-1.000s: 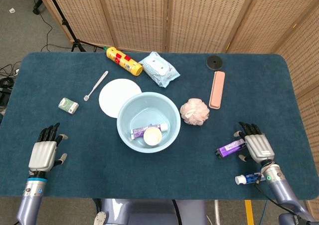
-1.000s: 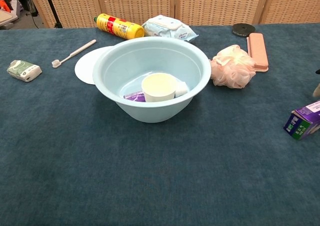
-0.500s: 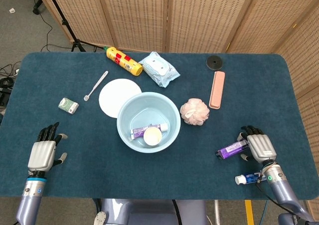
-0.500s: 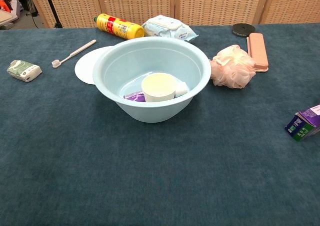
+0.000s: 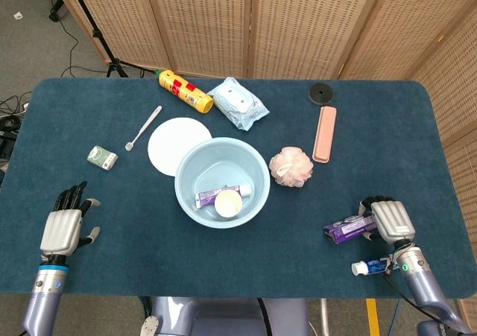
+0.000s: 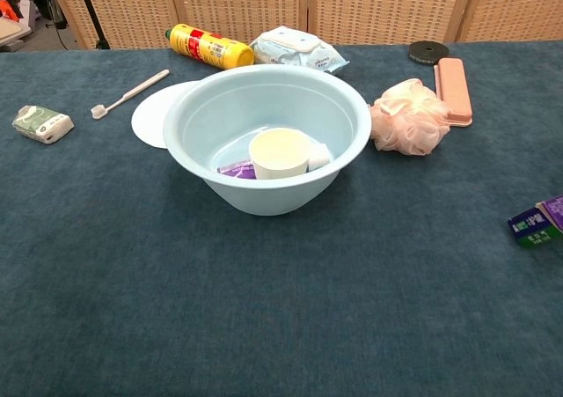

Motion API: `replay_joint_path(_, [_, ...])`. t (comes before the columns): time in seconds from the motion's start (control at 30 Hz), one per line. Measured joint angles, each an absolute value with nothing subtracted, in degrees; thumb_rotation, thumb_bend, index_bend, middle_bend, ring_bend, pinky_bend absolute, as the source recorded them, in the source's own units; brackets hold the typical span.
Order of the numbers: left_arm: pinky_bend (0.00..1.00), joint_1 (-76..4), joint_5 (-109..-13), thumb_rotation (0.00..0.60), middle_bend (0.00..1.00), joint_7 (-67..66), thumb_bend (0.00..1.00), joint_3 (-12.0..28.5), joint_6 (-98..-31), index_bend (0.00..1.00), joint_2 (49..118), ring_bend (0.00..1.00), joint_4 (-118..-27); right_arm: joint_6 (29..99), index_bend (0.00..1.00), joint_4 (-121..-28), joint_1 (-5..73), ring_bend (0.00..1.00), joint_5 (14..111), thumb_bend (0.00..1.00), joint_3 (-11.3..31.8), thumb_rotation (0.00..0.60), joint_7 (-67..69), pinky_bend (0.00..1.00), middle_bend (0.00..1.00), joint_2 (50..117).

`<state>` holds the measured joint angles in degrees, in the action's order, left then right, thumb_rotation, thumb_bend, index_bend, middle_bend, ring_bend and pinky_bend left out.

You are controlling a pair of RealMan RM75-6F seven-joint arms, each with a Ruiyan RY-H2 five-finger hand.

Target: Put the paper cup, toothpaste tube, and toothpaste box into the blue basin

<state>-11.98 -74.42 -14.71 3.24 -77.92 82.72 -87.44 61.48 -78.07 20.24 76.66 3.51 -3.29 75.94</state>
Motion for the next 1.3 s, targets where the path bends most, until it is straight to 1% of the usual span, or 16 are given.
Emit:
replay_joint_path(0.3, [0.08,-11.90,-74.51,0.600,0.06,-14.47,0.26,3.50,-77.61,0.36,82.81,0.03,-87.24,61.95,0.61,-79.97,20.57,0.39,76.68,0.24,4.04,0.600,-4.77,0.39,0.44,74.54])
replay_joint_path(0.5, [0.08,-11.84,-74.58,0.600,0.06,-14.96,0.26,3.75,-77.93,0.36,82.96,0.03,-86.80,62.37,0.61,-83.96,21.83,0.39,76.49,0.23,5.70,0.600,-7.27,0.39,0.44,72.02])
replay_joint_path(0.63, [0.08,-11.71,-75.18,0.600,0.06,-15.81,0.26,3.83,-78.76,0.36,83.46,0.03,-85.88,62.25,0.61,-88.21,23.34,0.39,75.45,0.23,7.45,0.600,-10.94,0.39,0.44,69.79])
replay_joint_path(1.03, [0.08,-11.86,-75.30,0.600,0.06,-14.57,0.26,3.47,-76.98,0.36,82.84,0.03,-86.40,61.40,0.62,-102.53,29.46,0.39,70.24,0.23,13.12,0.600,-23.64,0.39,0.44,64.16])
replay_joint_path(1.3, [0.08,-11.84,-76.62,0.600,0.06,-14.09,0.26,3.08,-77.24,0.36,82.77,0.03,-86.17,60.98,0.62,-109.31,34.92,0.39,66.41,0.23,15.77,0.600,-32.81,0.39,0.44,64.39])
